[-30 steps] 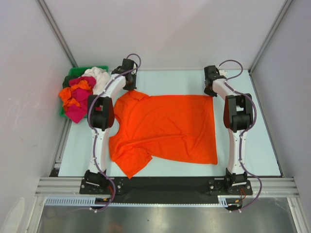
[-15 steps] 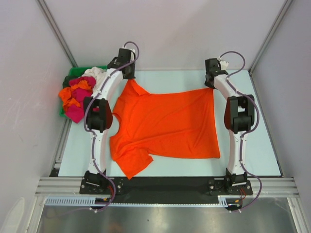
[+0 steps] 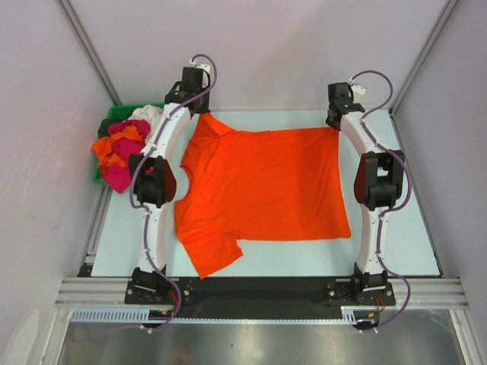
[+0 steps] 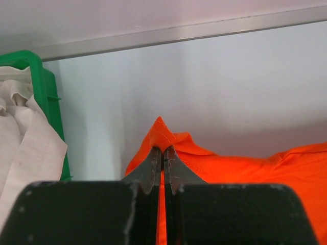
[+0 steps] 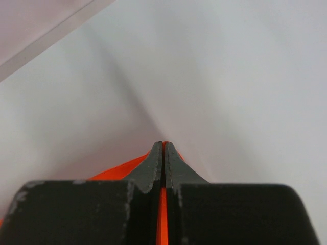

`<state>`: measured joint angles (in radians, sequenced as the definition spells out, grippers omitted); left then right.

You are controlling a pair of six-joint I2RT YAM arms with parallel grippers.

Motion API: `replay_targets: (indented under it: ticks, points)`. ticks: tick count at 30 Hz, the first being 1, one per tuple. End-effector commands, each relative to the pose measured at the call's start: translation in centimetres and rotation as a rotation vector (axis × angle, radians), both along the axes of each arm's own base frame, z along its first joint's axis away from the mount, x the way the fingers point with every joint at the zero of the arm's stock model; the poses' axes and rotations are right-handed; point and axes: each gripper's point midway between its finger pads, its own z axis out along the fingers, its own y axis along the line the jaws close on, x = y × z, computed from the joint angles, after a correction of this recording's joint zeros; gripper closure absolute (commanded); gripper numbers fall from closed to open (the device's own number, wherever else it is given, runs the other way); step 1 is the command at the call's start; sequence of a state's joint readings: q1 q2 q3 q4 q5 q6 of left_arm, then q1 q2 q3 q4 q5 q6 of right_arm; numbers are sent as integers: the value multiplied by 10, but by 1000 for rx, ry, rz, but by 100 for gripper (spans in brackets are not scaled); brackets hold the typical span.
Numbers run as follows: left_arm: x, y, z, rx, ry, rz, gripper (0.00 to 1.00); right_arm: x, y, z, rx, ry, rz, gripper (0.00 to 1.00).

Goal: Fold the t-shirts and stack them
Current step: Grap the side of the flattened tshirt furthest away from the robot with both arms, then fold the flattened tshirt in 1/3 of the way

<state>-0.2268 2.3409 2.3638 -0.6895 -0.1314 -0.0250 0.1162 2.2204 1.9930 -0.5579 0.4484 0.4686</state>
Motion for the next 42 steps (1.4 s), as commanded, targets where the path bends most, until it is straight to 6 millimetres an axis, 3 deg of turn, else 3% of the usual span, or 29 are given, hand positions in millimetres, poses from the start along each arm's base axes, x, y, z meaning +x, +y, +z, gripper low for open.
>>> replay_targets:
  ticks: [1, 8, 15, 20, 26, 32, 33, 35, 42]
  points:
    - [18, 1, 10, 46, -70, -7, 100, 7, -19, 20, -6, -52, -31, 100]
    - [30, 1, 6, 60, -97, 5, 100, 12, -35, 10, -1, -45, -55, 100]
    - [37, 0, 0, 72, -107, 9, 100, 24, -39, 4, 6, -42, -52, 100]
    - [34, -2, 13, 57, -124, 10, 100, 24, -36, 4, 8, -43, -47, 100]
    - [15, -10, 43, 21, -140, -17, 100, 13, -27, 21, -15, -58, -41, 100]
    - [-9, -9, 40, 14, -91, -31, 100, -8, -17, 38, -40, -68, -38, 100]
    - [-13, -8, 49, 10, -103, -30, 100, -13, -17, 36, -49, -60, -41, 100]
    - [-22, -8, 40, -6, -73, -21, 100, -20, -13, 47, -50, -78, -39, 100]
    - [-52, -11, 49, -27, -50, -48, 100, -48, -4, 50, -55, -69, -37, 100]
